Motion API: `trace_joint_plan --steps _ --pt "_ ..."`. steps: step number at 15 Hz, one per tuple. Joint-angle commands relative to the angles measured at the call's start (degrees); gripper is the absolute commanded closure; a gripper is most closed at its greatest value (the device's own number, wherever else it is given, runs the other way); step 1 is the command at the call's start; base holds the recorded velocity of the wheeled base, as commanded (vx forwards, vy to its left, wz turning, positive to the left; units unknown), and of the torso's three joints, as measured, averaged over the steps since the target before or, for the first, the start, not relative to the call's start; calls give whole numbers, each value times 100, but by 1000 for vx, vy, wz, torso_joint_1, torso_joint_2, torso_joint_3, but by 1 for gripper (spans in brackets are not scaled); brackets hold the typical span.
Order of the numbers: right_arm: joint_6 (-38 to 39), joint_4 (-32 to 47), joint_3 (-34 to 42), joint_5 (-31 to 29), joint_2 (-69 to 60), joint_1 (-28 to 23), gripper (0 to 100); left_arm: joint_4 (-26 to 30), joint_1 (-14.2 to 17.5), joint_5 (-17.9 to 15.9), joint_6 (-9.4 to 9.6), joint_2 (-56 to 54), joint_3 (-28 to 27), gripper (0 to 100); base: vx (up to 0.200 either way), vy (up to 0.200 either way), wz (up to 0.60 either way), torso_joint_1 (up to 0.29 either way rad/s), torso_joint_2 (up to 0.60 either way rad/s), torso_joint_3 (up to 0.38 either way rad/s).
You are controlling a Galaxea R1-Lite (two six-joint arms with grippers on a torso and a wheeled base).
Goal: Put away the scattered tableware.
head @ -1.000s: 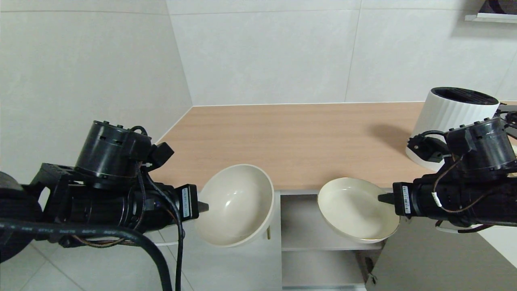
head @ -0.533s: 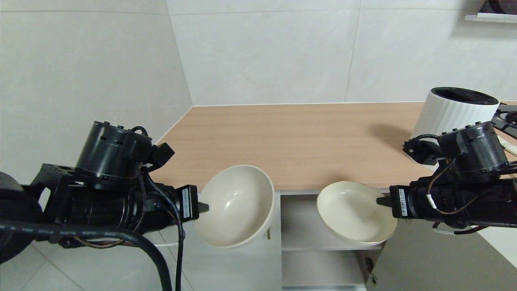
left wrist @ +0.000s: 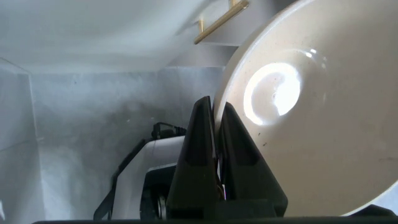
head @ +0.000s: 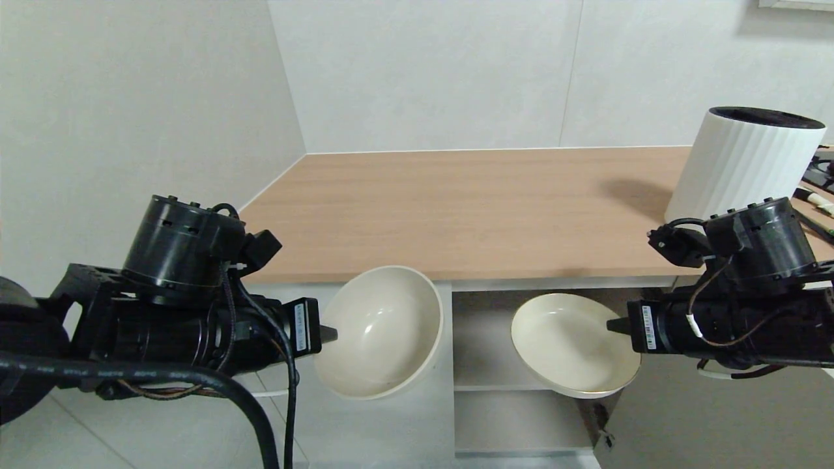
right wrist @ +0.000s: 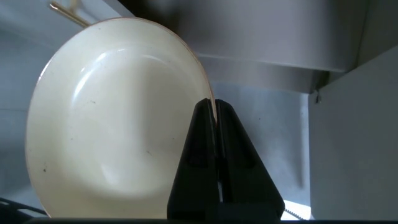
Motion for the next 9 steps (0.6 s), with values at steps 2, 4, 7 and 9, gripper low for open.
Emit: trace_joint_plan --steps 2,4,7,9 --pt "1 1 1 0 16 2 100 2 0 1 -1 17 2 100 0 0 0 -178 476 286" --pt "1 1 1 0 24 2 100 -7 0 1 -1 17 2 100 0 0 0 -173 476 300" --pt "1 1 1 0 33 2 100 -7 0 1 -1 17 2 100 0 0 0 -157 465 300" --pt "1 1 1 0 33 2 100 2 0 1 -1 8 2 100 0 0 0 -144 464 317"
